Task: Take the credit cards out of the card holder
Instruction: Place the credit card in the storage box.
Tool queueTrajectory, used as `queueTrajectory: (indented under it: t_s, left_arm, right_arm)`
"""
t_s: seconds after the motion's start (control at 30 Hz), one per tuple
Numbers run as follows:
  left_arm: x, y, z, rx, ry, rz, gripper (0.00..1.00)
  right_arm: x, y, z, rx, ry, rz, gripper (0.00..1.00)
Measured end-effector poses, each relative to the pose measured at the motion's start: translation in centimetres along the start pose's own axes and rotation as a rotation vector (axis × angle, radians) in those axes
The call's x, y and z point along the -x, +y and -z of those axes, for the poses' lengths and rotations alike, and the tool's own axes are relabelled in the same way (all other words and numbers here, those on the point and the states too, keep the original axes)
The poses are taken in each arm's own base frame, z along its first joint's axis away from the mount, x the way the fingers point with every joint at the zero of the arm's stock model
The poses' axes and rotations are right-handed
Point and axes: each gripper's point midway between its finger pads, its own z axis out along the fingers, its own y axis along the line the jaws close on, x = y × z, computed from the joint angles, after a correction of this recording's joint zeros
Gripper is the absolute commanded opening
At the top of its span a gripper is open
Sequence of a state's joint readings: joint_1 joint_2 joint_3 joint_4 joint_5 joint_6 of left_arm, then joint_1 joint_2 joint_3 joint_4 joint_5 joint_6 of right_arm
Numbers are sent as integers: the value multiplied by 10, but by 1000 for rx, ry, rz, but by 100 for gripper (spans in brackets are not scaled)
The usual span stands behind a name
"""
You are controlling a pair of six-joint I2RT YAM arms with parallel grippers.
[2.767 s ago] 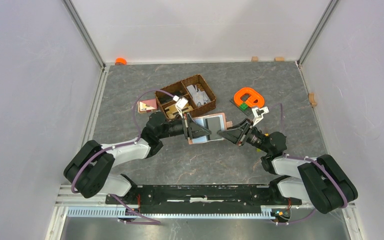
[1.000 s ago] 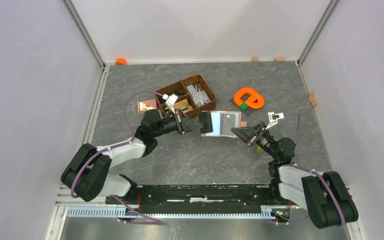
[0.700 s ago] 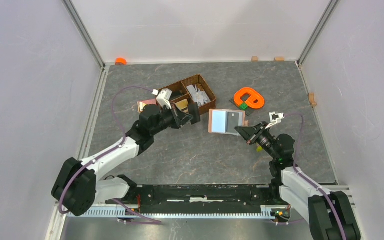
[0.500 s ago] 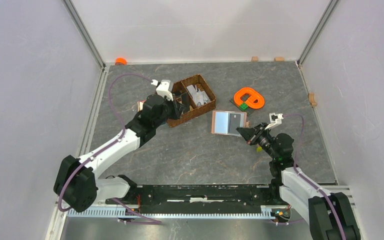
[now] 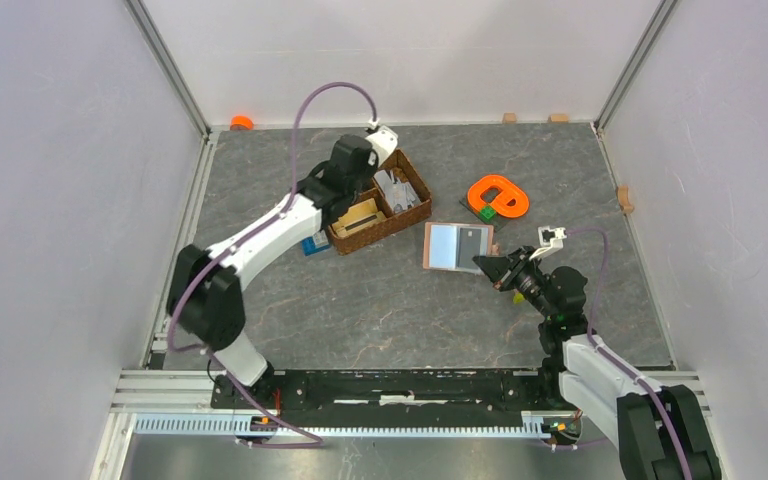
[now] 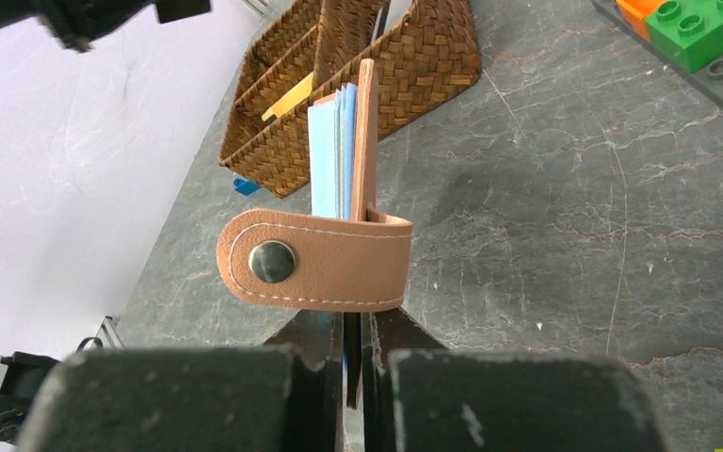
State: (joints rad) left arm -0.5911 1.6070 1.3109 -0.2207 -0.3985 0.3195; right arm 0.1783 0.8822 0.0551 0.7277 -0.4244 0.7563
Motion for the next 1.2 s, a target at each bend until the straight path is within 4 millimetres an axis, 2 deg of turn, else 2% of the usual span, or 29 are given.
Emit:
queueTrajectory:
  t_s: [0.1, 0.27, 0.37, 0.47, 0.6, 0.67, 0.8, 0.9, 1.0, 1.1, 1.17, 1.2]
  left_arm:
    - [-12, 3, -22, 39, 88, -153, 2]
    - [-42, -9, -58, -7, 236, -353, 2]
    - [-53, -14, -76, -26, 293, -423, 2]
    - [-68, -16, -83, -46, 345, -473, 2]
    - [-80, -8, -86, -42, 393, -502, 3]
    - [-84, -2, -86, -37, 410, -519, 18]
    - [-87, 7, -85, -15, 429, -539, 38]
    - [-89, 6, -84, -21, 430, -537, 50]
    - [-87, 6, -77, -26, 421, -526, 55]
    - [-72, 10, -61, -10, 383, -484, 64]
    - [-54, 11, -49, -1, 328, -407, 68]
    - [-41, 11, -40, 1, 286, -333, 74]
  right_arm:
    - [3, 2, 0, 8, -10, 3, 0]
    - [3, 5, 0, 19, -12, -5, 0]
    - [3, 7, -1, 29, -7, -17, 0]
    - [3, 9, -1, 41, -5, -26, 0]
    - [5, 12, -1, 54, -13, -29, 0]
    - [5, 13, -1, 58, -14, -28, 0]
    - [2, 12, -2, 58, -4, -35, 0]
    - [-2, 9, -3, 51, 13, -47, 0]
    - [-5, 7, -3, 46, 24, -56, 0]
    - [-6, 7, -4, 53, 32, -60, 0]
    - [-6, 10, -4, 66, 34, -59, 0]
    - [-6, 11, -4, 73, 35, -58, 0]
